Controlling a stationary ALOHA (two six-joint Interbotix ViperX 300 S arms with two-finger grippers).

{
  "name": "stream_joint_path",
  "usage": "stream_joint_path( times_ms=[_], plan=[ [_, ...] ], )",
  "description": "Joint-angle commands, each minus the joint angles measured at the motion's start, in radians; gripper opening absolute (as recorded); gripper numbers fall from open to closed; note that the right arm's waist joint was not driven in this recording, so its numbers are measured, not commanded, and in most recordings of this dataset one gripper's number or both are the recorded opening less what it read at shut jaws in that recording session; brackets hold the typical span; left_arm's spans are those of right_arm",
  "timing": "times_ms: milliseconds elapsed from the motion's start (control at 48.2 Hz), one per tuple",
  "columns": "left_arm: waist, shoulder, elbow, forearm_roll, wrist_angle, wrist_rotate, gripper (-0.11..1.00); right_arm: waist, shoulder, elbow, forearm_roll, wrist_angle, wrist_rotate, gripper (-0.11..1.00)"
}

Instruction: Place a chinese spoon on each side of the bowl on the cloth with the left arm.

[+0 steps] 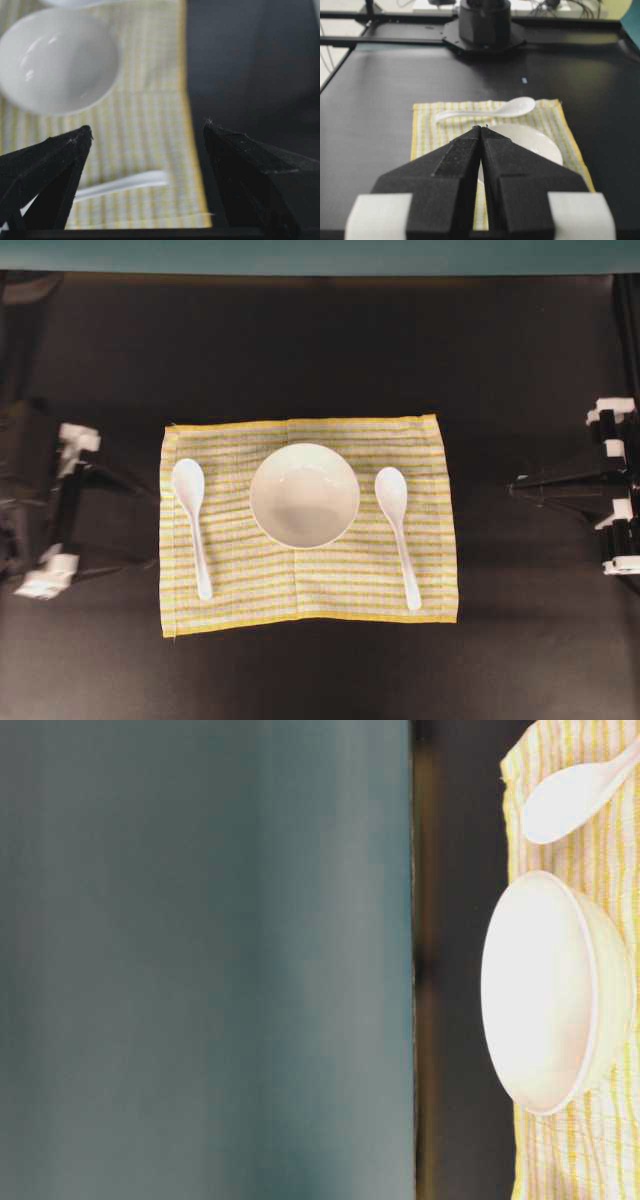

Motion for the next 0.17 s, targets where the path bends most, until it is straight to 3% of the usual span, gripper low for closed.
stream_joint_path(
  times_ms=[0,145],
  plan=[
    [-0.003,-0.064,0.006,0.005,-0.009,0.014,0.88,0.0,0.006,-0.006,0.002,0.003,-0.009,0.0],
    [0.0,-0.149,0.031,0.003,-0.015,0.037,0.88,0.0,-0.012,0.008,0.002,0.08,-0.005,0.0]
  ],
)
